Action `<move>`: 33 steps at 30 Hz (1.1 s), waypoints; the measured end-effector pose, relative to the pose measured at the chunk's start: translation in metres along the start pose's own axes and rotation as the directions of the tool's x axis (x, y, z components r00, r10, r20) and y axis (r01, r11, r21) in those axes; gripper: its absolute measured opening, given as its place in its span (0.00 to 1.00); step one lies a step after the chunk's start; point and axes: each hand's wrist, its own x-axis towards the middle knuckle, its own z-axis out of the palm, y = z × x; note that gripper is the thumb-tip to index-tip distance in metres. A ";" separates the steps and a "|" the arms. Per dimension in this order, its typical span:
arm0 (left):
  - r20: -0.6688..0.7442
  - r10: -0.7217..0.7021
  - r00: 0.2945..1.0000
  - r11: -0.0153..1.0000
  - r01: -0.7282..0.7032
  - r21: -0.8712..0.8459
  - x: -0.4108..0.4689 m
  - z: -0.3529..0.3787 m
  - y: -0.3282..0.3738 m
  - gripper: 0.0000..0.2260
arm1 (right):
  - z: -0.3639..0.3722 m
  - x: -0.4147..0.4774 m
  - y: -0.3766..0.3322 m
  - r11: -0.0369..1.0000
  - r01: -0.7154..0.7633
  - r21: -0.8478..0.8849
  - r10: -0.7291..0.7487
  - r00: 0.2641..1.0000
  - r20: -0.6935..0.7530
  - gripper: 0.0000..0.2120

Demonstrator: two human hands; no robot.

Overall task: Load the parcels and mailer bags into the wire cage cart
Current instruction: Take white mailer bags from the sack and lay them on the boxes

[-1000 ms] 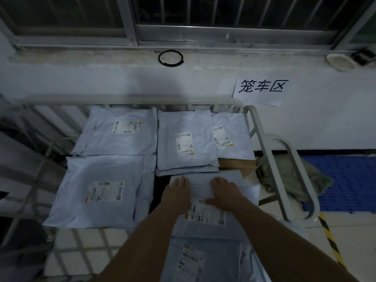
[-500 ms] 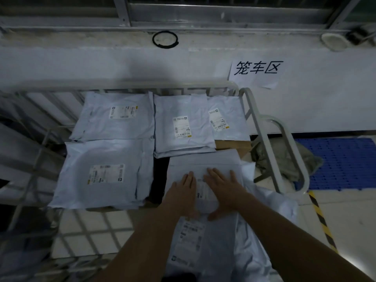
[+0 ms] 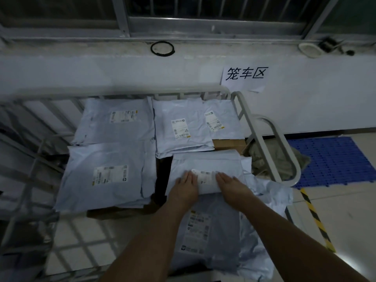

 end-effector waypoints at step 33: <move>-0.226 -0.225 0.948 0.972 0.234 0.014 0.124 -0.317 0.028 0.16 | -0.249 0.087 0.192 0.995 0.022 0.096 0.007 0.957 -0.289 0.25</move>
